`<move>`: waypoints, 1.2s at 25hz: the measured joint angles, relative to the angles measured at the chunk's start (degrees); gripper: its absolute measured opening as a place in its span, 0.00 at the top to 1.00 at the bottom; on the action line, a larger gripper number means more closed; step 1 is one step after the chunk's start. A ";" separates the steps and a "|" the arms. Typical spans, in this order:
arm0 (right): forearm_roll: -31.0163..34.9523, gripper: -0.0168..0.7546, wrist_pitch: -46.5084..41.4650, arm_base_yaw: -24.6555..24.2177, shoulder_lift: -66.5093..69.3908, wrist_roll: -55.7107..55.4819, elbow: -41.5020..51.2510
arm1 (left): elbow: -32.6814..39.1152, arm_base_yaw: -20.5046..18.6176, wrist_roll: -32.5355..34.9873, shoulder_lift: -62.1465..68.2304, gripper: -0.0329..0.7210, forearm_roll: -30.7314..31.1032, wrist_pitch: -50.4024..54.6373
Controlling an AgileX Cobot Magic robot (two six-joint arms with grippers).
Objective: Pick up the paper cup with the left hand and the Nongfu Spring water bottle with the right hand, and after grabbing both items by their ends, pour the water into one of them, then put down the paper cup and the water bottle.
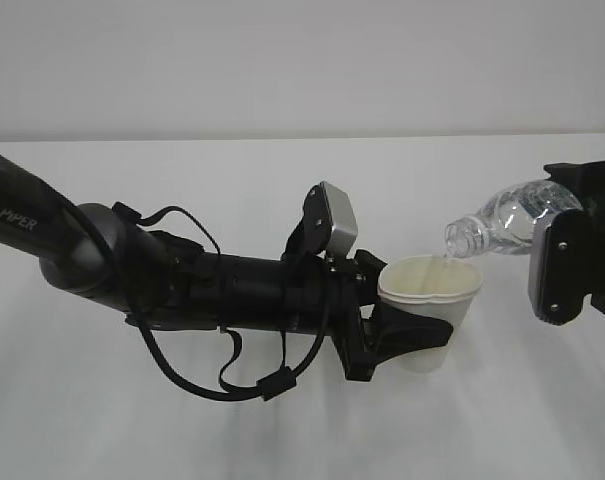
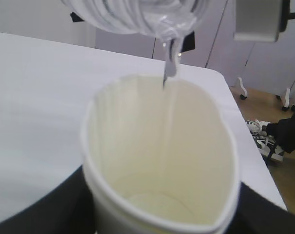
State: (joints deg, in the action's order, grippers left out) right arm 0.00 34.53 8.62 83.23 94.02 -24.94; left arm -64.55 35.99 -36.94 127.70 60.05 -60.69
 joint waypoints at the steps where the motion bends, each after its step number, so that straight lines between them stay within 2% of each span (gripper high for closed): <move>1: 0.00 0.45 0.00 0.00 0.00 0.00 0.00 | 0.00 0.00 0.00 0.00 0.39 0.00 0.00; 30: -0.44 0.46 0.21 0.00 0.00 0.13 0.00 | 0.00 0.00 0.00 0.00 0.39 0.00 0.00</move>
State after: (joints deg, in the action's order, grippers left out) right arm -0.44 34.73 8.62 83.23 94.16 -24.94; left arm -64.55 35.99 -36.94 127.70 60.05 -60.69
